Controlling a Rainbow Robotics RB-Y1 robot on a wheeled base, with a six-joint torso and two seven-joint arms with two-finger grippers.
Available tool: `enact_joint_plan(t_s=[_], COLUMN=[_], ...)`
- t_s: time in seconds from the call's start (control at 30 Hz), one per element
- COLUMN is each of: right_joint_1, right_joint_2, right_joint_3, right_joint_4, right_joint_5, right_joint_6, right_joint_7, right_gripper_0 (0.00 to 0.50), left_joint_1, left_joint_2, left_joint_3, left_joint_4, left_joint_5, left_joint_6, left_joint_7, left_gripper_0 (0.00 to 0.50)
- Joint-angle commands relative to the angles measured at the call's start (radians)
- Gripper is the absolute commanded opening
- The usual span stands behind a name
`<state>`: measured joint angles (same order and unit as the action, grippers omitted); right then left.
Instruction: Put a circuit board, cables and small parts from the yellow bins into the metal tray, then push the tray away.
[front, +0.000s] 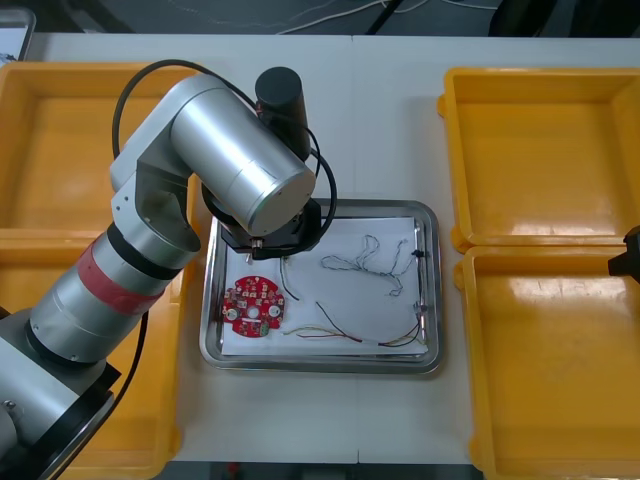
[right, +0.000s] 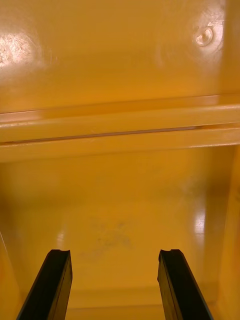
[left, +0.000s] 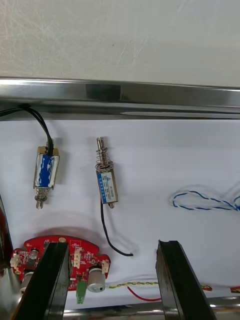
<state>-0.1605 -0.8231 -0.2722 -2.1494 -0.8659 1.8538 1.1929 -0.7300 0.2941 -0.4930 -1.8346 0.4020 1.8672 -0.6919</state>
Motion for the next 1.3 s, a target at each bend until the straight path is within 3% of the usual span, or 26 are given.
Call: enact_joint_plan(t_s=[0.03, 0.43, 0.7, 0.93, 1.3], right_joint_1=[0.010, 0.010, 0.010, 0.010, 0.010], right_joint_2=[-0.039, -0.039, -0.039, -0.039, -0.039], right_joint_3=[0.013, 0.013, 0.013, 0.013, 0.013], right_joint_4=[-0.007, -0.007, -0.007, -0.007, -0.007], right_joint_5=[-0.007, -0.007, -0.007, -0.007, -0.007], right_joint_6=[-0.005, -0.005, -0.005, -0.005, -0.005], right_joint_7=[0.027, 0.027, 0.027, 0.027, 0.027], right_gripper_0=[0.500, 0.500, 0.500, 0.500, 0.500], left_joint_1=[-0.057, -0.075, -0.072, -0.055, 0.123], left_joint_2=[0.022, 0.165, 0.280, 0.327, 0.539], left_joint_3=[0.059, 0.142, 0.168, 0.244, 0.402], left_joint_4=[-0.081, -0.098, -0.110, -0.140, -0.308], left_joint_5=[0.049, 0.184, 0.331, 0.385, 0.544], left_joint_6=[0.029, 0.053, 0.053, 0.053, 0.053], left_joint_7=[-0.054, -0.198, -0.248, -0.316, -0.356], left_gripper_0=[0.500, 0.500, 0.500, 0.500, 0.500])
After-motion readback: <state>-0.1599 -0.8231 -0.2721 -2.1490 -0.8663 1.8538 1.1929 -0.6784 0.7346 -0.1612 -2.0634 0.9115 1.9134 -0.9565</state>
